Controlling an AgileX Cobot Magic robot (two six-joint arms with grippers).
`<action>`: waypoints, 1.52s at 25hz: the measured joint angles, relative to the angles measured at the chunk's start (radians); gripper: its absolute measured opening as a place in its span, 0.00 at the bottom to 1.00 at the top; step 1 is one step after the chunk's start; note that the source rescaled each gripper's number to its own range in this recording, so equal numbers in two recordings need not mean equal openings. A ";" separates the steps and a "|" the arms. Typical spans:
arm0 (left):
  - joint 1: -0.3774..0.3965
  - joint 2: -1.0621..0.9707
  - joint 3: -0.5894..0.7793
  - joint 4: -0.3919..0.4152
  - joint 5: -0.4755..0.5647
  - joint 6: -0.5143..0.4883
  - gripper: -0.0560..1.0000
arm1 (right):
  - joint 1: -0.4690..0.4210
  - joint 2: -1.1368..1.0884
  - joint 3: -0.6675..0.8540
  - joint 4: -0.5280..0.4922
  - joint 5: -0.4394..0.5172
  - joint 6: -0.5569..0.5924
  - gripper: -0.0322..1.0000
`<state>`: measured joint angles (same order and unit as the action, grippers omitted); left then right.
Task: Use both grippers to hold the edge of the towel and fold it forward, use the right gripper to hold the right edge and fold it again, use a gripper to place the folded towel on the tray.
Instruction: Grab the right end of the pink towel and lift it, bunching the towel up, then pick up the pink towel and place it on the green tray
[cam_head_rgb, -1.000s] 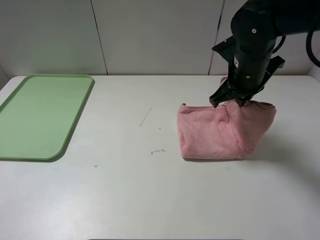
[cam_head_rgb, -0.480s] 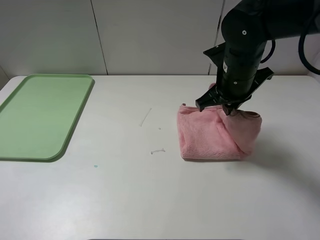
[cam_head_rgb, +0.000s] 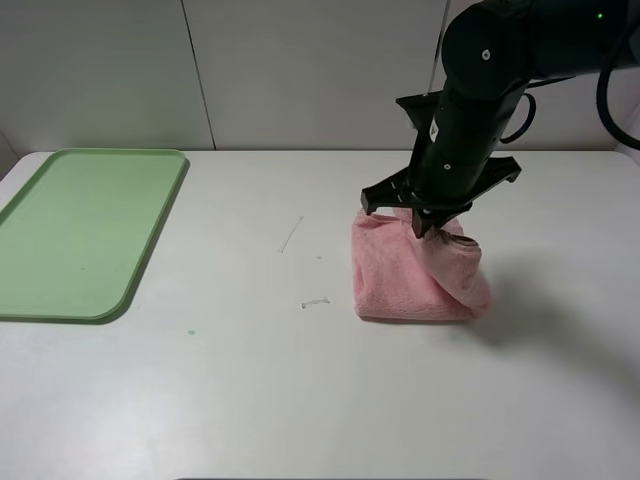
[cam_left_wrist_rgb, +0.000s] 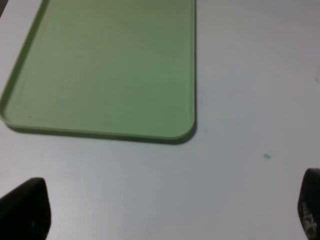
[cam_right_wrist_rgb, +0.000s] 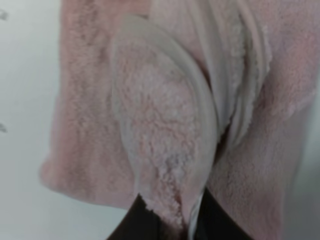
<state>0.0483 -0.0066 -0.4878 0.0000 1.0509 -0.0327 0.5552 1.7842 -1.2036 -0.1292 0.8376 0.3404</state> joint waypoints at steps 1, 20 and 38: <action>0.000 0.000 0.000 0.000 0.000 0.000 1.00 | 0.000 0.000 0.000 0.011 -0.006 0.000 0.09; 0.000 0.000 0.000 0.000 0.000 0.000 1.00 | 0.000 0.000 0.000 0.253 -0.142 0.042 1.00; 0.000 0.000 0.000 0.000 0.000 0.000 1.00 | 0.000 -0.133 0.000 0.201 0.164 -0.191 1.00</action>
<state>0.0483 -0.0066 -0.4878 0.0000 1.0509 -0.0327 0.5552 1.6514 -1.2036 0.0715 1.0016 0.1498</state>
